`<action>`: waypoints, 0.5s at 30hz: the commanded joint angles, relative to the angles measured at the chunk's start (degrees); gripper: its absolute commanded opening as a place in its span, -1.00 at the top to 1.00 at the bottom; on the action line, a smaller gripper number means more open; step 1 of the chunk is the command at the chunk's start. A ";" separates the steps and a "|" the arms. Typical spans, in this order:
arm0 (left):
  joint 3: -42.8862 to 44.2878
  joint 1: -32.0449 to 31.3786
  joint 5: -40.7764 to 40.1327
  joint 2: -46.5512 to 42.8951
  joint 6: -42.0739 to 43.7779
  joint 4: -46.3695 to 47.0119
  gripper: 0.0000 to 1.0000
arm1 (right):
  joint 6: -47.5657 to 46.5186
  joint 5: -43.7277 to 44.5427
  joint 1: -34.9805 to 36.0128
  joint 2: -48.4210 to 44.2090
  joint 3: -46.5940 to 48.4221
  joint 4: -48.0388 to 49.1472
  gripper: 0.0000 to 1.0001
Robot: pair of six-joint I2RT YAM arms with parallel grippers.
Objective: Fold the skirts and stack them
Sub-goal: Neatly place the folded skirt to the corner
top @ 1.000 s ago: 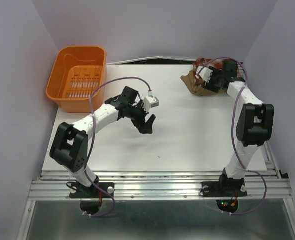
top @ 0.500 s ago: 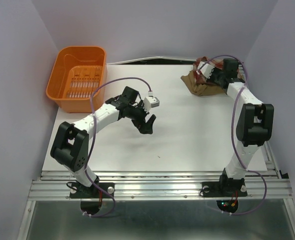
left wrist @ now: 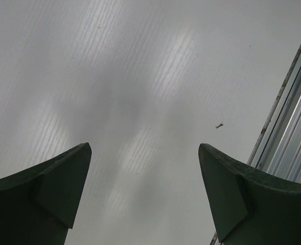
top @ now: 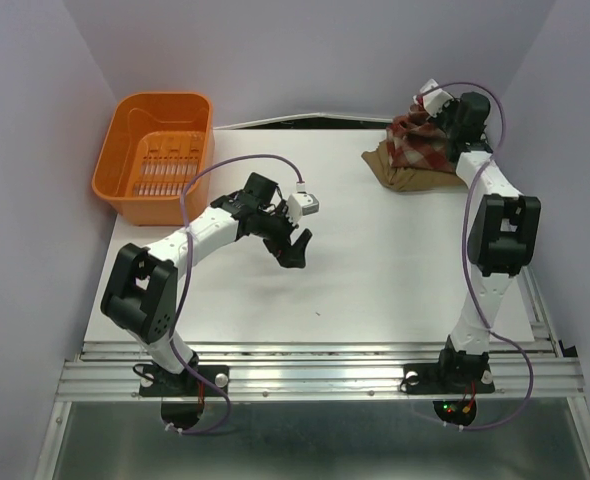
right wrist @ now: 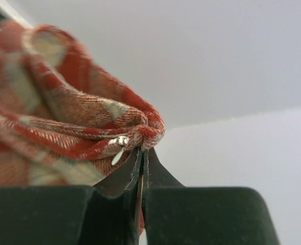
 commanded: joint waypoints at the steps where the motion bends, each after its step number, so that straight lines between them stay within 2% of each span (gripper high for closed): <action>1: 1.57 0.13 1.41 0.19 0.57 -0.22 -0.97 | 2.30 13.85 -0.60 7.06 2.84 18.30 0.78; 3: 1.75 0.13 1.41 0.37 0.48 -0.48 -0.97 | 2.21 19.38 -0.60 12.68 6.61 19.90 0.40; 11: -1.15 0.84 1.24 -1.30 -0.05 0.22 -0.97 | 8.71 28.45 -3.33 23.68 21.82 22.10 0.30; 12: -1.24 0.84 1.32 -1.21 -0.14 0.31 -0.97 | 9.41 28.89 -3.33 23.86 22.62 22.27 0.24; 13: -1.24 0.84 1.50 -1.21 -0.05 0.31 -0.97 | 10.03 28.98 -3.33 23.78 23.23 22.45 0.16; 14: -1.15 0.84 1.41 -1.38 -0.14 0.31 -0.97 | 11.34 28.98 -3.33 23.34 23.85 22.89 -0.20; 15: -1.15 0.84 1.50 -1.39 -0.22 0.22 -0.97 | 12.22 29.07 -3.33 23.07 24.12 22.98 -0.29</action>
